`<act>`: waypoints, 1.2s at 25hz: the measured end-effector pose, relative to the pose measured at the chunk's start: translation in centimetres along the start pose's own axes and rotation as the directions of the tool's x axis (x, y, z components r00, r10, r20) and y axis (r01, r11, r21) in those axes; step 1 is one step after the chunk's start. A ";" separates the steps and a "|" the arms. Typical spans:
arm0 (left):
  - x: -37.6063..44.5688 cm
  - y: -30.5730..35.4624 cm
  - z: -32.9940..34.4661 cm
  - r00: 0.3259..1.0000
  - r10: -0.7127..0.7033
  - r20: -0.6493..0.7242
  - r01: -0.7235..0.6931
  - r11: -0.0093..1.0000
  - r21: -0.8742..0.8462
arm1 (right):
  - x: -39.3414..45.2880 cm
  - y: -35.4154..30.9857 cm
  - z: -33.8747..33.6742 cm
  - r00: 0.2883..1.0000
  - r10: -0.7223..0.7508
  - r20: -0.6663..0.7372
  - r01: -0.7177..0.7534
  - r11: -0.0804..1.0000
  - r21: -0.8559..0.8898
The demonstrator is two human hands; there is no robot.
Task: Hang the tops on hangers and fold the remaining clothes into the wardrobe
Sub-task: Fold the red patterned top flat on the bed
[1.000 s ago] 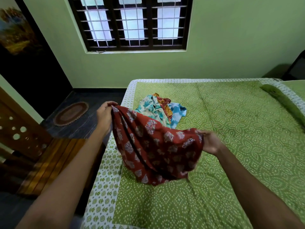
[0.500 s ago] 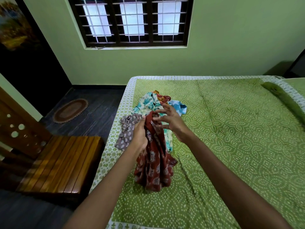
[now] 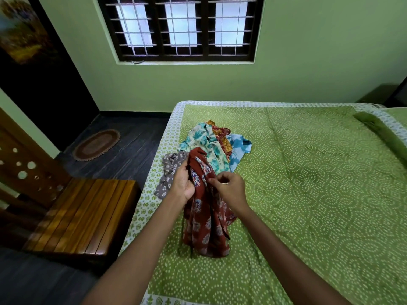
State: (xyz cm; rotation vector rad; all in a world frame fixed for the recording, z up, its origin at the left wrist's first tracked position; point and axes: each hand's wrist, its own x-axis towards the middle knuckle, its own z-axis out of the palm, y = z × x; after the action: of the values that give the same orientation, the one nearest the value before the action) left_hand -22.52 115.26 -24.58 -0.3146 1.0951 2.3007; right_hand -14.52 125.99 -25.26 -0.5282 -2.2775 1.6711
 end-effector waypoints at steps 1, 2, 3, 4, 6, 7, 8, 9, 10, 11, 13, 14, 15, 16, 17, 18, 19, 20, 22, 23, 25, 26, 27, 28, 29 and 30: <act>0.1 0.0 0.0 1.000 0.003 -0.010 -0.003 1.000 -0.004 | -0.1 0.0 0.1 0.995 -0.020 -0.093 0.021 1.000 0.007; 0.2 0.0 -0.1 1.000 0.011 -0.027 -0.012 1.000 -0.004 | -0.1 0.1 0.2 0.986 -0.027 -0.167 0.034 0.998 0.045; 0.1 0.0 -0.2 1.000 0.012 -0.023 -0.012 1.000 -0.014 | -0.1 0.2 0.2 0.980 -0.015 -0.200 0.034 0.995 0.090; 0.0 0.0 -0.3 1.000 0.016 -0.016 -0.016 1.000 -0.018 | -0.1 0.2 0.2 0.984 0.018 -0.175 0.008 0.989 0.149; -0.1 -0.2 -0.5 0.999 0.037 -0.015 -0.037 0.999 -0.014 | -0.3 -0.1 0.4 0.985 0.170 0.004 -0.164 0.941 0.295; -0.2 -0.3 -0.5 0.999 0.044 -0.013 -0.045 0.999 -0.011 | -0.3 -0.3 0.5 0.962 0.254 0.097 -0.272 0.899 0.342; 0.0 -0.3 -0.5 0.999 0.046 -0.017 -0.046 0.999 0.000 | -0.2 -0.5 0.4 0.928 0.330 0.173 -0.373 0.844 0.386; -0.1 -0.3 -0.5 0.999 0.046 -0.014 -0.046 0.999 0.001 | -0.1 -0.7 0.3 0.886 0.388 0.253 -0.462 0.772 0.436; -0.2 -0.2 -0.5 0.999 0.048 -0.015 -0.047 0.999 0.008 | 0.0 -0.9 0.0 0.841 0.414 0.347 -0.540 0.682 0.494; -0.3 -0.1 -0.6 0.999 0.038 -0.018 -0.037 0.999 0.023 | 0.2 -1.0 -0.2 0.800 0.405 0.443 -0.599 0.585 0.547; -0.3 -0.1 -0.8 1.000 0.012 -0.016 -0.010 0.997 0.081 | 0.4 -1.1 -0.5 0.753 0.338 0.565 -0.655 0.473 0.589; -0.3 -0.1 -1.0 1.000 0.003 -0.016 -0.001 0.993 0.119 | 0.5 -1.3 -0.5 0.748 0.313 0.585 -0.657 0.473 0.587; -0.4 -0.2 -1.1 1.000 -0.001 -0.010 0.003 0.988 0.155 | 0.5 -1.4 -0.2 0.754 0.297 0.587 -0.648 0.486 0.587; -0.2 -0.4 -1.2 1.000 0.006 -0.011 -0.004 0.984 0.180 | 0.5 -1.6 -0.1 0.767 0.281 0.577 -0.631 0.491 0.601; -0.1 -0.5 -1.4 1.000 0.017 -0.008 -0.015 0.981 0.191 | 0.4 -1.8 0.1 0.785 0.270 0.558 -0.611 0.484 0.626; -0.1 -0.5 -1.4 1.000 0.026 -0.012 -0.023 0.980 0.198 | 0.4 -2.0 0.1 0.804 0.257 0.536 -0.588 0.479 0.652; -0.1 -0.5 -1.4 1.000 0.025 -0.010 -0.022 0.981 0.194 | 0.3 -2.0 0.2 0.827 0.242 0.508 -0.556 0.489 0.672; 0.0 -0.4 -1.6 1.000 0.022 -0.009 -0.020 0.980 0.198 | 0.3 -2.0 0.2 0.850 0.227 0.475 -0.520 0.511 0.685; 0.1 -0.3 -1.9 0.999 0.034 0.001 -0.033 0.982 0.187 | 0.2 -1.7 0.2 0.902 0.183 0.392 -0.419 0.596 0.685; 0.1 -0.2 -2.0 0.999 0.044 0.008 -0.044 0.982 0.183 | 0.2 -1.4 0.3 0.926 0.152 0.344 -0.356 0.648 0.673; 0.3 -0.1 -2.2 0.998 0.069 0.011 -0.070 0.984 0.166 | 0.1 -0.9 0.7 0.961 0.088 0.262 -0.236 0.750 0.617; 0.3 -0.2 -2.3 0.997 0.076 0.011 -0.077 0.985 0.157 | 0.0 -0.9 0.9 0.972 0.057 0.229 -0.184 0.790 0.584; 0.4 -0.2 -2.4 0.997 0.079 0.008 -0.079 0.986 0.146 | -0.1 -0.9 1.1 0.980 0.027 0.198 -0.133 0.825 0.549; 0.3 -0.3 -2.4 0.997 0.082 0.013 -0.083 0.986 0.143 | -0.1 -0.9 1.2 0.986 0.004 0.169 -0.091 0.854 0.513; 0.3 -0.5 -2.5 0.996 0.085 0.012 -0.086 0.985 0.149 | -0.1 -1.0 1.2 0.989 0.003 0.150 -0.078 0.865 0.496; 0.3 -0.5 -2.6 0.996 0.089 0.002 -0.089 0.983 0.160 | 0.1 -1.1 1.1 0.987 0.034 0.158 -0.112 0.850 0.516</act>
State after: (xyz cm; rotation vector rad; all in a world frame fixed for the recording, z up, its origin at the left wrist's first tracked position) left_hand -22.53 113.61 -26.74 -0.2126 1.3113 2.2723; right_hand -15.20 124.74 -24.59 -0.3756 -1.7723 2.3189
